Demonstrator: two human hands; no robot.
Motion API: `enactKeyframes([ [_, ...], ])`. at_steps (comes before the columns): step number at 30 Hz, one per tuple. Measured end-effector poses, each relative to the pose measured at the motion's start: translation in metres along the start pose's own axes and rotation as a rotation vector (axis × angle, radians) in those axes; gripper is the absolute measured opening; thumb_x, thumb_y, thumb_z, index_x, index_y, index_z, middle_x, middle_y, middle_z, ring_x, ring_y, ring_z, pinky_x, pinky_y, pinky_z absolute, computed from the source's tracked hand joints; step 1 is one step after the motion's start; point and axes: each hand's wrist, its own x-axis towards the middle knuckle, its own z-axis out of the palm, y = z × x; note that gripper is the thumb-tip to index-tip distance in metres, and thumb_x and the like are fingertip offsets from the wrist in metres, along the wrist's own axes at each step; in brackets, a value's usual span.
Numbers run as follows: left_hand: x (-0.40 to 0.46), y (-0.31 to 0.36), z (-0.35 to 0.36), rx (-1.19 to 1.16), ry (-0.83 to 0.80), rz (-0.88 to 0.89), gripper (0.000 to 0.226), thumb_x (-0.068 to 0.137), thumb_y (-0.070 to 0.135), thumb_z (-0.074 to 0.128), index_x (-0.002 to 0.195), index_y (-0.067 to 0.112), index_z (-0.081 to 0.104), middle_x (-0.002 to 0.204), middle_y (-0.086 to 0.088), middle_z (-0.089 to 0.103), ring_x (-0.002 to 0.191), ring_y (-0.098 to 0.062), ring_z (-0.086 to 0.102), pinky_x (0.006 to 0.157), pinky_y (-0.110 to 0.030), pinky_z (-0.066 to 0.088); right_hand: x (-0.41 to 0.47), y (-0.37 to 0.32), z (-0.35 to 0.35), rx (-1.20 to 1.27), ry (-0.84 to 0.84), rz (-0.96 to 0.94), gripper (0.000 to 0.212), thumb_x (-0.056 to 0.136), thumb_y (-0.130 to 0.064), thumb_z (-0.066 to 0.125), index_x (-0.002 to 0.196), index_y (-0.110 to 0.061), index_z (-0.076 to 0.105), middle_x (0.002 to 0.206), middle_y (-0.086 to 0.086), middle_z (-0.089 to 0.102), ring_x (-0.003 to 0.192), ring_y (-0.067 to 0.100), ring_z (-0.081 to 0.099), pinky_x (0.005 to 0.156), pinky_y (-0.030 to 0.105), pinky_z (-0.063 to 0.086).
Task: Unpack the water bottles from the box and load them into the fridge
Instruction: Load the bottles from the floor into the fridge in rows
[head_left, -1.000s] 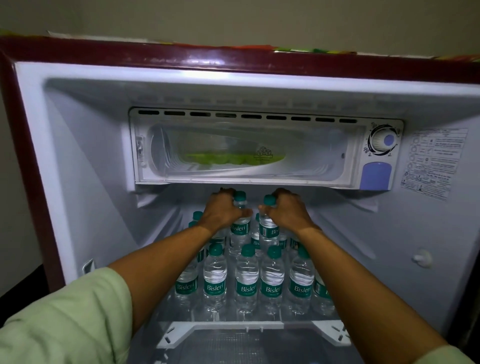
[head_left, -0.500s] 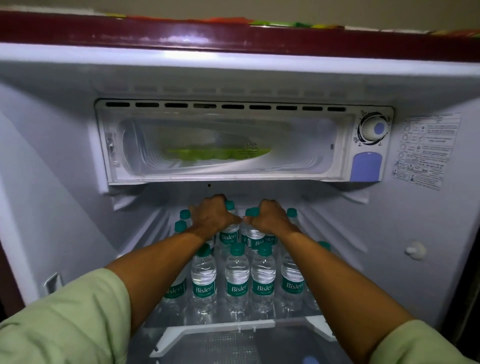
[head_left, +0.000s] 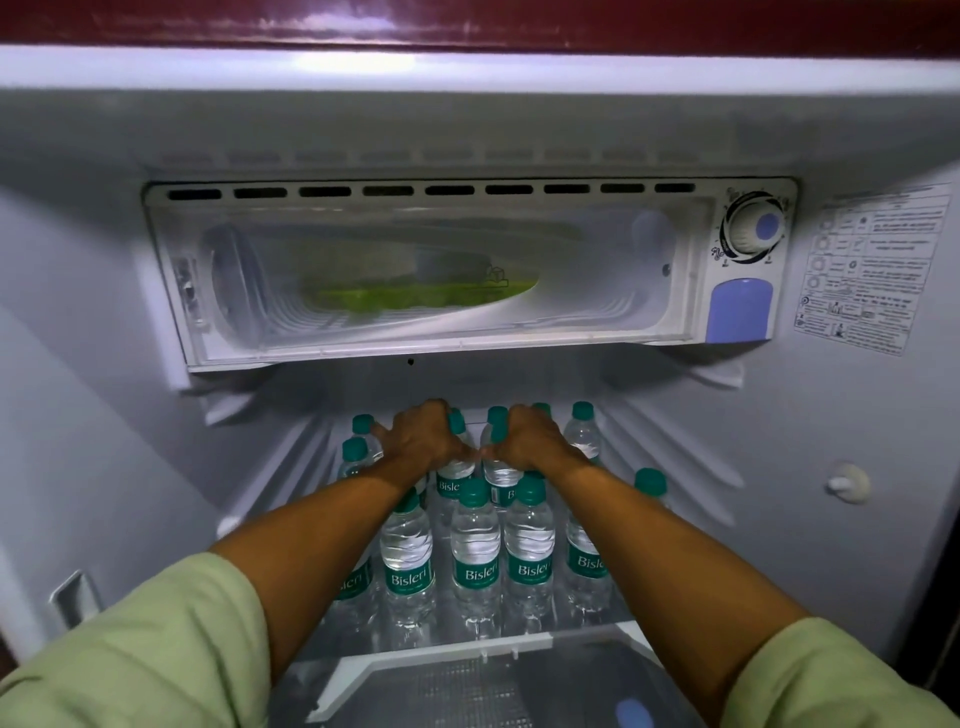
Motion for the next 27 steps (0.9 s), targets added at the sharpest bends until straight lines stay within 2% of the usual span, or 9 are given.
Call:
enactKeyframes([
  [3,0.002,-0.003,0.002,0.001,-0.019,-0.001,0.065,0.072,0.046,0.083,0.123,0.017,0.055,0.123,-0.006,0.063,0.117,-0.029,0.057,0.106,-0.054,0.039,0.002,-0.001,0.002,0.005,-0.016,0.005,0.065,0.082,-0.041,0.08,0.131,-0.011,0.052,0.117,0.007,0.058,0.091,0.017,0.052,0.071,0.028,0.043],
  [5,0.004,-0.006,0.003,0.007,-0.023,0.003,0.064,0.072,0.047,0.082,0.121,0.017,0.055,0.123,-0.007,0.063,0.116,-0.03,0.057,0.107,-0.055,0.038,0.002,-0.001,0.004,0.016,-0.021,0.007,0.066,0.081,-0.039,0.081,0.133,-0.012,0.051,0.123,0.008,0.059,0.092,0.018,0.053,0.073,0.028,0.044],
  [8,0.009,-0.008,0.005,0.019,-0.036,0.0,0.064,0.072,0.05,0.081,0.12,0.018,0.056,0.121,-0.007,0.064,0.115,-0.03,0.058,0.107,-0.055,0.037,0.001,-0.001,0.005,0.024,-0.009,-0.001,0.063,0.081,-0.038,0.082,0.131,-0.012,0.053,0.12,0.008,0.06,0.091,0.017,0.053,0.073,0.027,0.044],
  [12,0.014,-0.01,0.009,0.056,-0.086,-0.016,0.069,0.068,0.052,0.083,0.121,0.019,0.056,0.124,-0.006,0.063,0.12,-0.029,0.055,0.11,-0.055,0.032,0.0,0.0,0.006,0.032,0.011,-0.001,0.054,0.082,-0.036,0.081,0.122,-0.013,0.055,0.106,0.005,0.057,0.089,0.018,0.055,0.072,0.028,0.045],
  [14,0.015,-0.011,0.013,0.104,-0.097,-0.019,0.068,0.066,0.055,0.083,0.119,0.021,0.058,0.125,-0.005,0.062,0.124,-0.029,0.051,0.113,-0.058,0.025,-0.002,0.0,0.006,0.028,0.027,-0.013,0.048,0.082,-0.036,0.081,0.115,-0.015,0.054,0.101,0.003,0.056,0.084,0.017,0.055,0.067,0.026,0.045],
  [17,0.016,-0.011,0.016,0.124,-0.099,0.007,0.068,0.066,0.058,0.081,0.121,0.025,0.057,0.128,-0.004,0.062,0.13,-0.031,0.046,0.114,-0.062,0.016,-0.005,0.001,0.004,0.031,0.043,-0.025,0.043,0.081,-0.038,0.082,0.106,-0.019,0.053,0.087,-0.004,0.052,0.07,0.01,0.051,0.053,0.02,0.036],
  [19,0.016,-0.012,0.015,0.133,-0.097,0.028,0.066,0.067,0.059,0.08,0.12,0.026,0.057,0.128,-0.004,0.062,0.131,-0.032,0.045,0.112,-0.064,0.013,-0.007,0.001,0.001,0.028,0.038,-0.02,0.042,0.081,-0.039,0.082,0.102,-0.02,0.051,0.089,-0.002,0.054,0.068,0.008,0.05,0.051,0.02,0.034],
  [22,0.016,-0.012,0.013,0.132,-0.088,0.045,0.059,0.07,0.058,0.078,0.114,0.024,0.059,0.123,-0.004,0.064,0.127,-0.032,0.049,0.111,-0.062,0.016,-0.01,-0.002,-0.005,0.03,0.018,-0.005,0.043,0.081,-0.039,0.082,0.104,-0.018,0.052,0.095,0.001,0.057,0.077,0.015,0.056,0.057,0.023,0.039],
  [27,0.009,-0.008,0.008,-0.01,0.036,0.093,0.047,0.074,0.058,0.075,0.104,0.024,0.063,0.108,-0.001,0.068,0.109,-0.026,0.059,0.107,-0.051,0.034,-0.015,-0.007,-0.015,0.03,0.041,-0.011,0.038,0.083,-0.041,0.08,0.101,-0.018,0.055,0.094,0.001,0.06,0.07,0.011,0.052,0.053,0.022,0.038],
])
